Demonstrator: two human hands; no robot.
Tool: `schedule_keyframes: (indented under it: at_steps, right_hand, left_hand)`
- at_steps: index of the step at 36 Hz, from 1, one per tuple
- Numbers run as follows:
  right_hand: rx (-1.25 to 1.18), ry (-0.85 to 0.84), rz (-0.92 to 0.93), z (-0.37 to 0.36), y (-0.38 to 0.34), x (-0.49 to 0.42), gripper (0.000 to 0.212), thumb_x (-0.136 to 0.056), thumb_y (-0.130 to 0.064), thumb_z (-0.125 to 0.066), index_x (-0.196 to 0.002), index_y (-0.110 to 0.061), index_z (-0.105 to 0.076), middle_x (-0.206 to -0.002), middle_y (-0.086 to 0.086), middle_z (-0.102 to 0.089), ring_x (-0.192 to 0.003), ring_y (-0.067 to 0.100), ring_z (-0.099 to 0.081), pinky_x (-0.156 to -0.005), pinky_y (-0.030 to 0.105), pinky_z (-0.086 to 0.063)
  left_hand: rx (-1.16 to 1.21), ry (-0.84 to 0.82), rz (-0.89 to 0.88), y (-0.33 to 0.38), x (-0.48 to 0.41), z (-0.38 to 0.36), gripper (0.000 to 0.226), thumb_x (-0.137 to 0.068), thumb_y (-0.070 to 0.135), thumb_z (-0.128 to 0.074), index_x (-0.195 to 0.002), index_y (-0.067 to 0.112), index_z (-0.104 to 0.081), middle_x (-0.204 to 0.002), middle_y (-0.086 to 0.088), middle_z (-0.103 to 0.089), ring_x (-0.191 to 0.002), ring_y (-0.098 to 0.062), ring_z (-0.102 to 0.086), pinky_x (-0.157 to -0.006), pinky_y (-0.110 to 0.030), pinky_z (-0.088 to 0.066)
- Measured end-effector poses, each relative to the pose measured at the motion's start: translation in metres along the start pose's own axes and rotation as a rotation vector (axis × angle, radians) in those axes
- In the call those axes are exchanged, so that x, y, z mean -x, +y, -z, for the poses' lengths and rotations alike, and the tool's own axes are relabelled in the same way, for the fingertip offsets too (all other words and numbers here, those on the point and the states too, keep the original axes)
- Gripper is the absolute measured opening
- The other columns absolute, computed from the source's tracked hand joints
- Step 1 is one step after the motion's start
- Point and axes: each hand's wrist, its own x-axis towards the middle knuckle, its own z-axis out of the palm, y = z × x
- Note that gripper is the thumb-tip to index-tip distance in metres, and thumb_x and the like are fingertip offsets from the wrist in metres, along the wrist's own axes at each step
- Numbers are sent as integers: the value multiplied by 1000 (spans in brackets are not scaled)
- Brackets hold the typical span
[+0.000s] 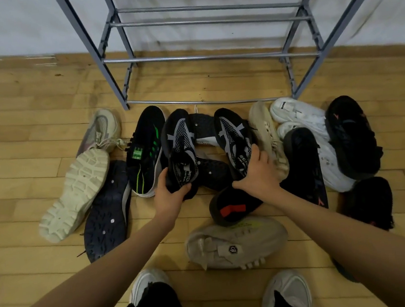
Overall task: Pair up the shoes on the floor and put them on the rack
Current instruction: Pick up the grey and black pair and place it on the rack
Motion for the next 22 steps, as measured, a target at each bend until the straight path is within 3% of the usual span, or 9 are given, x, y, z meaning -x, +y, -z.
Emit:
schedule_keyframes:
  at_steps: [3, 7, 10, 12, 15, 17, 22]
  right_hand:
    - [-150, -4, -15, -1, -8, 5, 120, -64, -50, -79, -149, -18, -1, -144, 15, -25, -126, 36, -41, -92, 42, -45]
    - [-278, -8, -4, 5, -12, 10, 110, -65, -53, -77, -148, -24, -10, -143, 13, -31, -127, 33, -41, -97, 40, -42]
    - [-317, -33, -44, 15, -8, 10, 103, -68, -53, -76, -148, -29, -16, -142, 13, -35, -126, 31, -43, -99, 37, -40]
    - [-381, -35, -82, 22, -8, 10, 98, -69, -48, -76, -148, -30, -20, -141, 11, -40, -126, 30, -44, -99, 37, -41]
    - [-488, 76, -48, 36, -13, 12, 85, -72, -38, -76, -145, -24, -33, -136, 4, -51, -123, 24, -49, -95, 30, -43]
    - [-511, 155, -17, 47, -21, 13, 79, -73, -34, -74, -142, -23, -38, -134, 2, -54, -123, 22, -50, -101, 37, -44]
    - [-590, 269, 101, 59, -41, 22, 76, -75, -32, -74, -143, -27, -38, -137, 0, -49, -126, 19, -46, -105, 36, -40]
  left_hand:
    - [91, 0, -4, 4, 3, -1, 72, -80, 18, -74, -140, 29, -35, -132, -4, -55, -120, -23, -55, -98, -47, -50]
    - [217, 5, 38, 13, 9, -4, 71, -78, 16, -75, -138, 26, -39, -125, -6, -59, -110, -24, -61, -91, -43, -55]
    - [322, 15, 72, 23, 13, -4, 66, -80, 9, -73, -136, 25, -44, -112, -4, -63, -94, -17, -65, -65, -28, -60]
    - [376, 7, 75, 30, 16, -1, 65, -80, 5, -71, -137, 24, -44, -104, 2, -63, -89, -15, -65, -55, -22, -57]
    - [408, -13, 46, 40, 22, 4, 69, -80, 3, -70, -140, 22, -42, -106, 3, -63, -92, -15, -65, -58, -26, -58]
    - [420, -25, 4, 48, 24, 6, 69, -79, 3, -71, -140, 21, -42, -108, 2, -64, -95, -16, -66, -64, -29, -60]
    - [480, -13, -33, 77, 25, 7, 70, -80, 4, -71, -142, 20, -41, -98, 3, -69, -87, -14, -70, -68, -34, -59]
